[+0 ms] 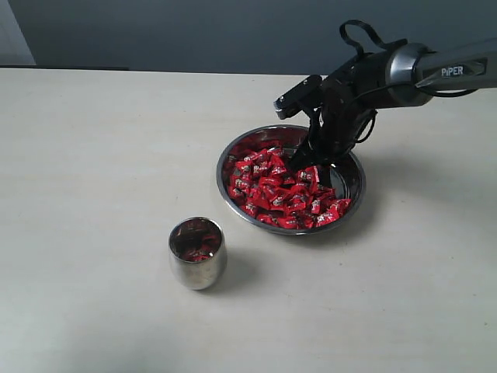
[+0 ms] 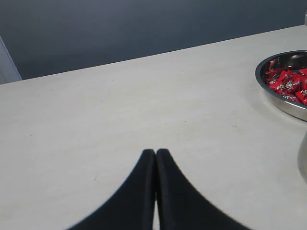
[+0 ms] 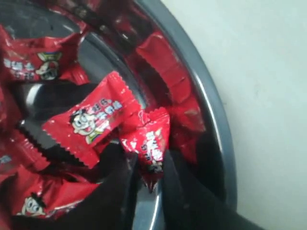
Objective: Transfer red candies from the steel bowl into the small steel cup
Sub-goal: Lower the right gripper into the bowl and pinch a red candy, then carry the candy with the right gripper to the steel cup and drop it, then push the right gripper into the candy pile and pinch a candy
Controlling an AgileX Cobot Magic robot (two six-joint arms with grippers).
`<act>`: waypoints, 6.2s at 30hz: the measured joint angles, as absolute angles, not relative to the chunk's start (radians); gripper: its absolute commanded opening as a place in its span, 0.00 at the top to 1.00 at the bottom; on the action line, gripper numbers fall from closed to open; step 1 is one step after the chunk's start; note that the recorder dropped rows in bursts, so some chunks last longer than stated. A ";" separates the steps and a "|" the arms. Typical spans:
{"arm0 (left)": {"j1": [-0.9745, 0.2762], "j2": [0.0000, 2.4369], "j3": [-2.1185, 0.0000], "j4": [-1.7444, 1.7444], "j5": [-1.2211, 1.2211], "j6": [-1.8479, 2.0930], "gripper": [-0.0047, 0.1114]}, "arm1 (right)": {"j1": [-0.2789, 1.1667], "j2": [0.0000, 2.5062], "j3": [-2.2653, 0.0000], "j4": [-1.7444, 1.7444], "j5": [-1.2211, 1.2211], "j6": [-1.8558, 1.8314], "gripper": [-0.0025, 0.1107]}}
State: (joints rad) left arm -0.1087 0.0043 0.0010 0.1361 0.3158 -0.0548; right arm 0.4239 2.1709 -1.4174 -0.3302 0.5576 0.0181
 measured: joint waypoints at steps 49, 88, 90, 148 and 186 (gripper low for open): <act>-0.109 0.004 0.001 0.136 0.316 -0.055 0.96 | 0.627 1.826 -1.417 0.648 1.103 -0.714 0.98; -0.109 0.004 0.001 0.136 0.316 -0.055 0.96 | 0.670 1.972 -1.417 0.610 1.032 -0.643 0.79; -0.109 0.004 0.001 0.136 0.316 -0.055 0.96 | 0.670 1.972 -1.417 0.610 1.034 -0.643 0.79; -0.109 0.004 0.001 0.136 0.316 -0.055 0.96 | 0.448 2.080 -1.404 0.064 0.969 -0.236 0.78; -0.109 0.004 0.001 0.136 0.316 -0.055 0.96 | 0.448 2.090 -1.404 0.090 1.009 -0.315 0.54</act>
State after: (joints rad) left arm -0.1087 0.0043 0.0010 0.1361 0.3158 -0.0548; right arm 0.4477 2.0897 -1.4040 0.0899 1.0094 -0.3151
